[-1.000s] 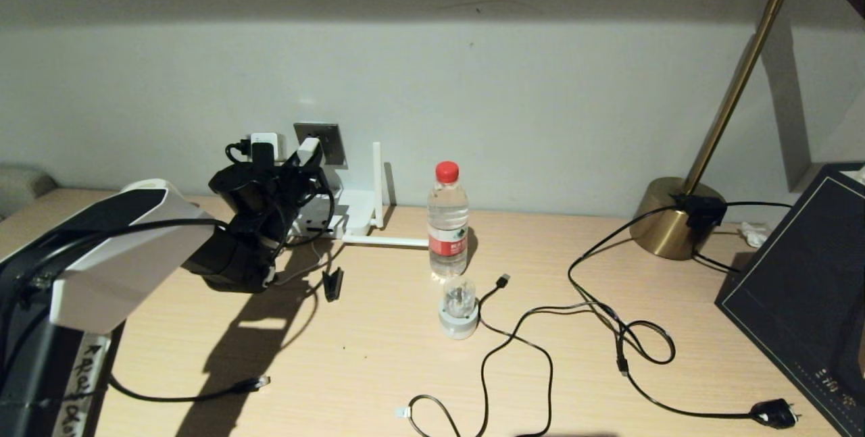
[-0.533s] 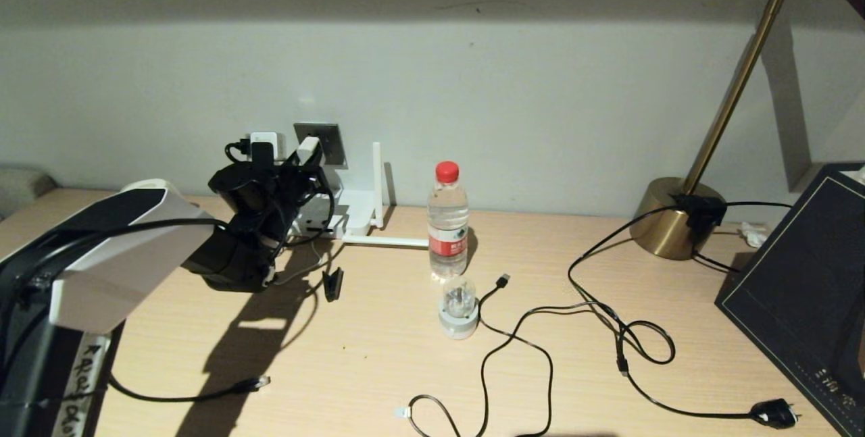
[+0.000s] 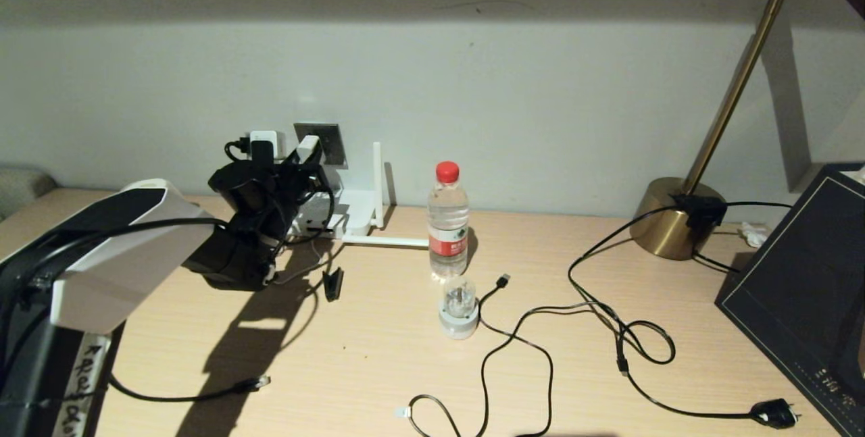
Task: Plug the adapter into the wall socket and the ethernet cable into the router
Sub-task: Plug plug into socket
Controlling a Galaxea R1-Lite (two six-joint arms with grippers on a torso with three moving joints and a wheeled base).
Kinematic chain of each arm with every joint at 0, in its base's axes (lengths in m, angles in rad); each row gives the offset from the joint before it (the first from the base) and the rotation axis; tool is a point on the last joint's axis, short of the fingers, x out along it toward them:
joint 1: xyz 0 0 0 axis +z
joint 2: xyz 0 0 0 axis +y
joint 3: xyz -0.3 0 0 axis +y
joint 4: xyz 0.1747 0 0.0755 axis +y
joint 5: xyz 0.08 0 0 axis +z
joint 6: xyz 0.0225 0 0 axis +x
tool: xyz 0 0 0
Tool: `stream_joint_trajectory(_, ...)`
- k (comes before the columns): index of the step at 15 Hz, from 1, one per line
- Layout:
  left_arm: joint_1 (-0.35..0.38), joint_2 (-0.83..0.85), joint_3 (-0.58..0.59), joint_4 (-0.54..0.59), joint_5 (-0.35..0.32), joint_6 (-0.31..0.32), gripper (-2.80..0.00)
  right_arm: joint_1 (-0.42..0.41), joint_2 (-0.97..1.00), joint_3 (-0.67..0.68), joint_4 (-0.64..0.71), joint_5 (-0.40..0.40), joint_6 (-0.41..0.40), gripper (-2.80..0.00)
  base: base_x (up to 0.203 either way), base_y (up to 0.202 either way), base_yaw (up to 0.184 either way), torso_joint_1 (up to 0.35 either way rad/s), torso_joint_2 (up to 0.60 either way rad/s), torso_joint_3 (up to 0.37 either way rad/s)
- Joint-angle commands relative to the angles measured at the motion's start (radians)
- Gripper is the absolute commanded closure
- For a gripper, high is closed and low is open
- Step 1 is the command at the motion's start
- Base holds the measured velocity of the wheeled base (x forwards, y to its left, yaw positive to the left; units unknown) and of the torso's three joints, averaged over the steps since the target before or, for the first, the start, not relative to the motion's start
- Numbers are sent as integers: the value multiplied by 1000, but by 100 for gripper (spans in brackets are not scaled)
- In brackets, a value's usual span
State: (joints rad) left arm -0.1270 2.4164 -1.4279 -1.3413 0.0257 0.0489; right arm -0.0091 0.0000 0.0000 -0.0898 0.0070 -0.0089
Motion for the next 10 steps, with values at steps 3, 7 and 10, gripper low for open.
stream_joint_trajectory(3, 3, 7, -14, -6, 0, 0, 0, 0, 2, 35, -1, 1, 0, 0, 0, 0, 0, 0, 0, 0)
stream_joint_trajectory(7, 3, 7, -16, 2, 0, 0, 0, 0, 2, 35, -1, 1, 0, 0, 0, 0, 0, 0, 0, 0)
stream_joint_trajectory(10, 6, 9, -16, 7, 0, 0, 0, 0, 2, 34, -1, 1, 0, 0, 0, 0, 0, 0, 0, 0)
